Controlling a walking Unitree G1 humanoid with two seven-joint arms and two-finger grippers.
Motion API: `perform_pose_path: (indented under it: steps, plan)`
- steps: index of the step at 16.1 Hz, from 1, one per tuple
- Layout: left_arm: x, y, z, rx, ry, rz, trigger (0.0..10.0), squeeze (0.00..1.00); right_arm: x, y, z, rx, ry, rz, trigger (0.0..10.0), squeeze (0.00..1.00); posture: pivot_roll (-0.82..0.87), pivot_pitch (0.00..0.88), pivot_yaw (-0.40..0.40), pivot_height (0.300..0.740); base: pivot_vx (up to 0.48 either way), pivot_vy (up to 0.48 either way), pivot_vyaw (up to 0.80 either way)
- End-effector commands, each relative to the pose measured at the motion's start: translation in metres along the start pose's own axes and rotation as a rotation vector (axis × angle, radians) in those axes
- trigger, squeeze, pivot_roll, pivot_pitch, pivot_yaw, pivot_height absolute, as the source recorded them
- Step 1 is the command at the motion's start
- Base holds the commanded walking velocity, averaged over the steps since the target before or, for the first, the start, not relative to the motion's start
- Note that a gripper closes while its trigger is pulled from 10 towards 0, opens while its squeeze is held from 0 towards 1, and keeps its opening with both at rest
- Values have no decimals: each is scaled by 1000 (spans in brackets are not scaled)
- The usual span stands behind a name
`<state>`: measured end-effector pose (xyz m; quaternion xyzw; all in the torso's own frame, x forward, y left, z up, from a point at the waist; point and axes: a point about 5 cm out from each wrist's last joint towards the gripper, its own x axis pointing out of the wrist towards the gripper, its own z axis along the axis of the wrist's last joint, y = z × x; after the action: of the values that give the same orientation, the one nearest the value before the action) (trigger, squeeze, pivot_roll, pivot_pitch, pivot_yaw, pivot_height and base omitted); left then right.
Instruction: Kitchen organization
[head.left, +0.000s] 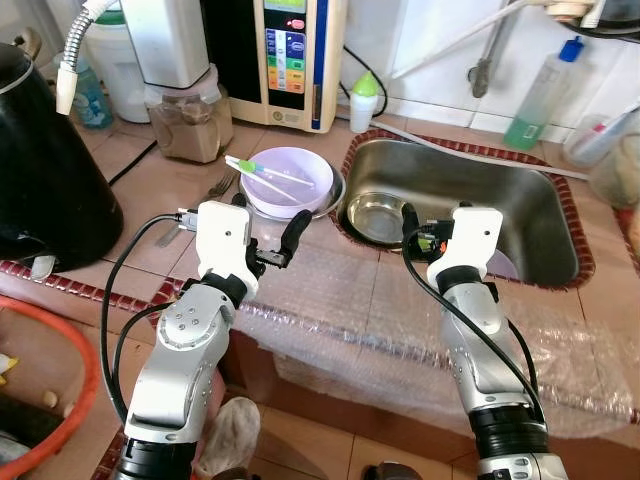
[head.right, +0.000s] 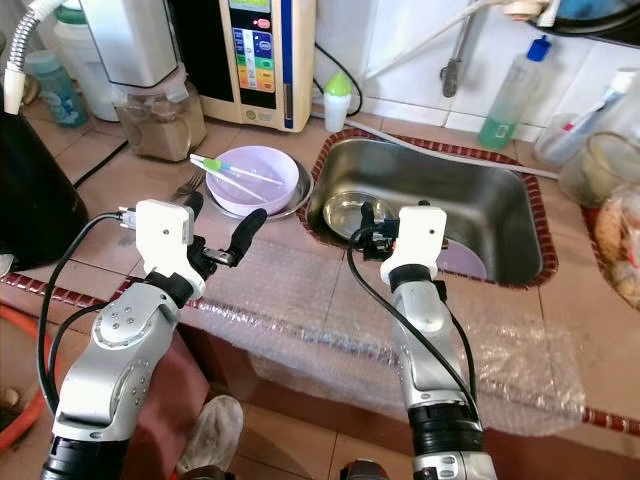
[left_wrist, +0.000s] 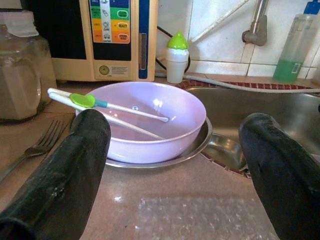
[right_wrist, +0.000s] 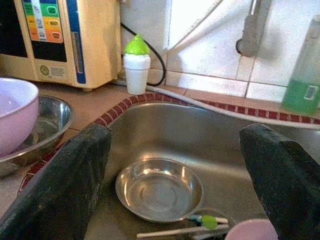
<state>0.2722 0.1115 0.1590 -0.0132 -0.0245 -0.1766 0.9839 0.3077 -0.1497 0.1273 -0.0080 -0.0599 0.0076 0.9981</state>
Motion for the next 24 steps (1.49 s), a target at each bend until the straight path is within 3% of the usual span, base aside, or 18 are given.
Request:
perform_pose_path:
  steps: [1,6,14,20,22,24]
  plan:
    - [0,-1,6,7,-25,-3,10000,0,1,2,3,-18,-21,23,10000,0,24,0,-2,740,266,0,0]
    - [0,-3,7,6,-31,-18,10000,0,1,2,4,-12,-23,28,10000,0,20,0,-1,740,257,0,691]
    - [-2,6,5,27,-18,42,10000,0,-1,1,1,-7,-12,30,10000,0,24,0,-5,740,31,0,0]
    - [2,45,4,116,38,223,10000,0,-16,-10,-2,-13,19,24,10000,0,0,59,-3,740,0,0,0]
    - [4,59,7,141,47,254,10000,0,-25,-14,-4,-21,38,27,10000,0,-17,98,-3,740,0,0,0]
    - [5,75,2,176,110,211,10000,0,-38,-20,-6,-18,73,40,10000,0,-40,136,0,740,0,0,0]
